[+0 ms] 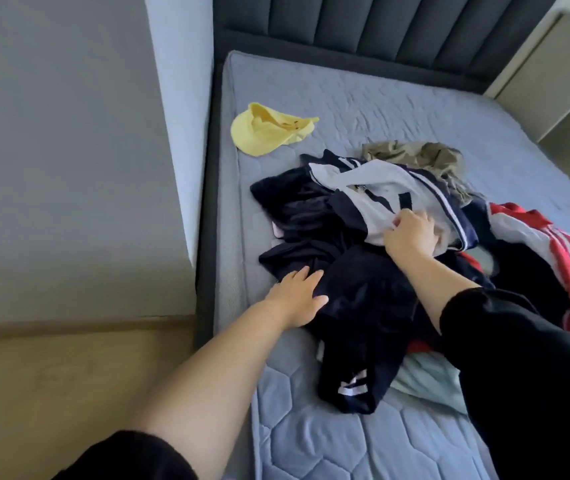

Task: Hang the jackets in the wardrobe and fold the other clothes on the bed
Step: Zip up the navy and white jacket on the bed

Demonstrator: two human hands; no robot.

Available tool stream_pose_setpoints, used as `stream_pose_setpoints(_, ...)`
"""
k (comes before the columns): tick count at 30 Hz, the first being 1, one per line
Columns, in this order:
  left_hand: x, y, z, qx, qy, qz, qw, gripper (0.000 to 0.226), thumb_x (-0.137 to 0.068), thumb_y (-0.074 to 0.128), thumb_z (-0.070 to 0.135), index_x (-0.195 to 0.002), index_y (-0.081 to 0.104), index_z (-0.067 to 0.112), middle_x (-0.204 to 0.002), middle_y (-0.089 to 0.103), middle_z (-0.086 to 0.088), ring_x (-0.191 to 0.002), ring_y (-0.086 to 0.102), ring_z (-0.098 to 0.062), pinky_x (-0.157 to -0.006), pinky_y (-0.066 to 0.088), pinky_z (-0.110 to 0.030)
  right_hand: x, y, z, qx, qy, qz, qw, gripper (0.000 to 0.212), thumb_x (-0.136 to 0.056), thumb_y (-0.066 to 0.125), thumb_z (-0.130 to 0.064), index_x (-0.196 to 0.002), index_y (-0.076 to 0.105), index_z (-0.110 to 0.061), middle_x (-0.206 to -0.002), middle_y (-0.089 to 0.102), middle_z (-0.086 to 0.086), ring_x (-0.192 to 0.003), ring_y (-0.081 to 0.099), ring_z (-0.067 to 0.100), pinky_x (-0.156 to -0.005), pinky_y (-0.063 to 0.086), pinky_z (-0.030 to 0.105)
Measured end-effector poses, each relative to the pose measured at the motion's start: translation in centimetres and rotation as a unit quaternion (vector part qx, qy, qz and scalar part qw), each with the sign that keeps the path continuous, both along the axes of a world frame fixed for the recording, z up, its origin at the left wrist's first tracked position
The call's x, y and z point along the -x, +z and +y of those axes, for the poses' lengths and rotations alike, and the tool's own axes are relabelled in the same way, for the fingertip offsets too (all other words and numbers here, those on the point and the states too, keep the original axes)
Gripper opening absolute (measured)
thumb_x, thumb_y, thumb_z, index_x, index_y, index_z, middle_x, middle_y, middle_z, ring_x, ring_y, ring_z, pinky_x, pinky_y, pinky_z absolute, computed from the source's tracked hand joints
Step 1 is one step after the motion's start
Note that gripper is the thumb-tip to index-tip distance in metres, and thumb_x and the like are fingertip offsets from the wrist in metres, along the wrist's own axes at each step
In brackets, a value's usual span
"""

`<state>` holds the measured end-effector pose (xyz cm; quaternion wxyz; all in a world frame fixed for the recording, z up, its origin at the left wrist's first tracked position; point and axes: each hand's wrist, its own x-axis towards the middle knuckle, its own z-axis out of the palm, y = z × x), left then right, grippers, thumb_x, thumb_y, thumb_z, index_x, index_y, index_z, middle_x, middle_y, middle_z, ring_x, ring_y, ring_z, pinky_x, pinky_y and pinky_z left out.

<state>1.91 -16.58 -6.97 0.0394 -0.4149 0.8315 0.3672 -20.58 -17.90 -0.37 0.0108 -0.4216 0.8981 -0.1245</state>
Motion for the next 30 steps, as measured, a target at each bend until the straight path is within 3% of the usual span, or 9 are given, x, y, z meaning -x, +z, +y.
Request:
stream_pose_setpoints(3,0.0,-0.4,2.1,-0.04,0.102,0.058,0.992,0.062,-0.1,0.039,0.038,-0.153,0.012,0.019,-0.161,0.005,-0.005,-0.148,0.004,-0.023,-0.119,0.012,-0.041,-0.3,-0.3,1.5,0.02,0.069,-0.055,0.996,0.013,-0.081,0.054,-0.006,-0.088,0.048,-0.014,-0.101,0.062,0.01,-0.096,0.055,0.031,-0.074,0.038,0.031)
stream_pose_setpoints(7,0.1,-0.3,4.6,-0.127,0.259,0.199,0.936,0.055,-0.1,0.045,0.03,-0.15,0.024,0.019,-0.157,0.022,-0.006,-0.144,0.022,-0.019,-0.114,0.021,-0.029,-2.0,0.9,4.9,0.046,0.143,-0.101,0.984,0.012,-0.076,0.055,-0.013,-0.08,0.046,-0.018,-0.074,0.051,-0.006,-0.071,0.052,0.02,-0.058,0.029,0.028)
stream_pose_setpoints(12,-2.4,-1.0,8.9,-0.313,0.41,0.446,0.732,0.044,-0.102,0.039,0.035,-0.144,0.034,0.026,-0.148,0.042,0.001,-0.133,0.039,-0.014,-0.111,0.02,-0.04,-6.4,3.2,11.5,0.045,0.276,-0.176,0.944,0.021,-0.054,0.048,-0.039,-0.065,0.039,-0.023,-0.068,0.047,-0.008,-0.059,0.042,0.009,-0.052,0.027,0.024)
stream_pose_setpoints(16,-5.0,0.6,9.7,-0.367,0.431,0.523,0.638,0.044,-0.102,0.031,0.041,-0.143,0.034,0.026,-0.132,0.053,-0.005,-0.121,0.052,-0.027,-0.097,0.039,-0.043,-10.4,3.1,15.9,-0.025,0.43,-0.228,0.873,0.015,-0.059,0.051,-0.02,-0.062,0.038,-0.027,-0.06,0.041,-0.01,-0.059,0.038,0.009,-0.053,0.029,0.021)
stream_pose_setpoints(18,-6.0,1.8,10.1,-0.374,0.419,0.524,0.641,0.053,-0.098,0.03,0.056,-0.141,0.04,0.028,-0.132,0.057,-0.004,-0.119,0.055,-0.024,-0.095,0.044,-0.039,-11.9,2.0,17.5,-0.082,0.466,-0.207,0.856,0.022,-0.066,0.053,-0.012,-0.065,0.041,-0.029,-0.066,0.045,-0.01,-0.067,0.044,0.013,-0.06,0.037,0.027)
stream_pose_setpoints(21,-7.1,2.4,11.5,-0.378,0.394,0.451,0.706,0.053,-0.092,0.037,0.062,-0.131,0.053,0.03,-0.124,0.065,0.004,-0.114,0.06,-0.014,-0.093,0.047,-0.032,-13.2,0.8,19.2,-0.118,0.495,-0.169,0.844,0.025,-0.07,0.053,-0.003,-0.075,0.046,-0.027,-0.078,0.047,-0.011,-0.078,0.046,0.017,-0.068,0.039,0.027)
stream_pose_setpoints(23,-7.3,2.2,12.1,-0.354,0.404,0.428,0.727,0.052,-0.092,0.044,0.058,-0.132,0.05,0.025,-0.124,0.064,0.0,-0.115,0.06,-0.019,-0.102,0.043,-0.038,-13.9,1.0,19.8,-0.108,0.508,-0.197,0.831,0.028,-0.069,0.053,0.0,-0.076,0.048,-0.026,-0.078,0.046,-0.011,-0.077,0.046,0.014,-0.066,0.036,0.022)
stream_pose_setpoints(27,-7.6,1.6,12.7,-0.272,0.454,0.421,0.737,0.042,-0.091,0.062,0.021,-0.131,0.047,0.021,-0.115,0.066,-0.009,-0.105,0.063,-0.027,-0.098,0.047,-0.046,-15.6,1.2,20.6,-0.113,0.542,-0.196,0.809,0.022,-0.074,0.058,-0.007,-0.081,0.057,-0.028,-0.077,0.048,-0.014,-0.071,0.042,0.006,-0.063,0.035,0.014)
stream_pose_setpoints(30,-8.3,1.1,12.4,-0.209,0.493,0.395,0.746,0.03,-0.085,0.058,0.002,-0.114,0.059,0.01,-0.103,0.069,-0.017,-0.09,0.067,-0.031,-0.088,0.053,-0.046,-16.5,0.8,20.6,0.05,0.548,-0.177,0.816,0.019,-0.078,0.071,-0.014,-0.095,0.066,-0.012,-0.089,0.057,-0.004,-0.082,0.049,0.009,-0.075,0.04,0.018)
